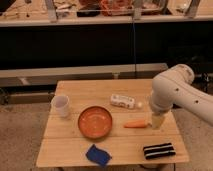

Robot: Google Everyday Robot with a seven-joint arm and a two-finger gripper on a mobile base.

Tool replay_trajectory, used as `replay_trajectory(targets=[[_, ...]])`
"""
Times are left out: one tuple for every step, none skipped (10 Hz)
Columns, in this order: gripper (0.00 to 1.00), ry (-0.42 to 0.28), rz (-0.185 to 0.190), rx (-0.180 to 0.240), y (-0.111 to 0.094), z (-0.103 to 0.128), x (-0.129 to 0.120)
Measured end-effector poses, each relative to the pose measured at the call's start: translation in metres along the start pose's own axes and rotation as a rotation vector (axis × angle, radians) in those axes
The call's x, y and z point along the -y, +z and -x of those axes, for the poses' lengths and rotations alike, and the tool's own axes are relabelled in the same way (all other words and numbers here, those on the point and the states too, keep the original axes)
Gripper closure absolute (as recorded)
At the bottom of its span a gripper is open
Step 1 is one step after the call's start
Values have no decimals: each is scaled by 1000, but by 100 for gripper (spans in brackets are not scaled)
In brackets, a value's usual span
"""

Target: Move the arm in a circular motion

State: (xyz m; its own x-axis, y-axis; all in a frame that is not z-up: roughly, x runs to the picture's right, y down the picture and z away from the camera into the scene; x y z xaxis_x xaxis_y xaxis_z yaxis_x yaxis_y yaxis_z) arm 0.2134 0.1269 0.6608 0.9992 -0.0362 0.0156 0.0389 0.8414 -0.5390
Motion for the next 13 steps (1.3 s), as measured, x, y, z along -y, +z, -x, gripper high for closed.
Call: replay_trajectory(targets=[[20,0,0,0,1,0,1],[20,0,0,-1,0,0,1],[20,-1,-1,-4,0,0,0],[20,-19,-1,0,-2,9,-1],[20,-38,0,1,-3,19,-2],[20,-66,1,5,-4,40,-2],[20,-90,2,7,-5,57,-2],[20,-110,-1,9,-6,70,-1],[20,-124,-1,8,-7,76,-2],[20,-151,-2,8,-9,84,-1],[20,-174,-8,13,-10,95,2],[20,-200,-14,19,-11,111,5],[20,-223,-18,26,-12,127,9]])
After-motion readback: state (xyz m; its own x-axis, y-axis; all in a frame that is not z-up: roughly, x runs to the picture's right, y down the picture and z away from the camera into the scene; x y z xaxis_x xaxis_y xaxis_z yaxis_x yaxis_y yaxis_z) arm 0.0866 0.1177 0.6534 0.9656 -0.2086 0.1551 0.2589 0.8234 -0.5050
